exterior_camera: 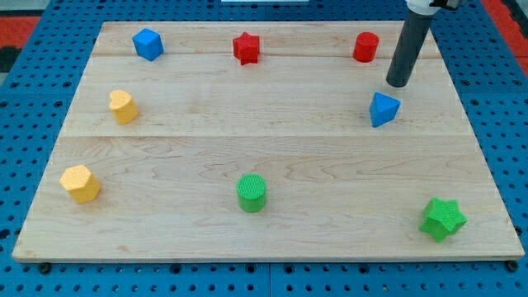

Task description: Locate the arm to the top of the yellow hexagon

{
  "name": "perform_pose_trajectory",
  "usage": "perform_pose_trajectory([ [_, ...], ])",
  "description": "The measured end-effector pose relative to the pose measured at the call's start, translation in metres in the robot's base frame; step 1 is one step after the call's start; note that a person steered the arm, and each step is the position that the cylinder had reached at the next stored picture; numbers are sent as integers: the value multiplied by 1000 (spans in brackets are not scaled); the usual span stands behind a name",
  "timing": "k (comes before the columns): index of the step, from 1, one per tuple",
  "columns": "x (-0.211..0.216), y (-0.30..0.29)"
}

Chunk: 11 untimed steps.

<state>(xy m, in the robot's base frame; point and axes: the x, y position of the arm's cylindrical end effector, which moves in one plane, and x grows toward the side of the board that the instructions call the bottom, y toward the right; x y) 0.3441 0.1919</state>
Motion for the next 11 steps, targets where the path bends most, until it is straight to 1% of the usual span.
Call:
perform_pose_trajectory([
  [2,-22,-14],
  [5,-19,-112],
  [6,7,-189],
  [7,46,-281],
  [8,102,-323],
  [9,123,-357],
  [10,125,-414],
  [11,124,-447],
])
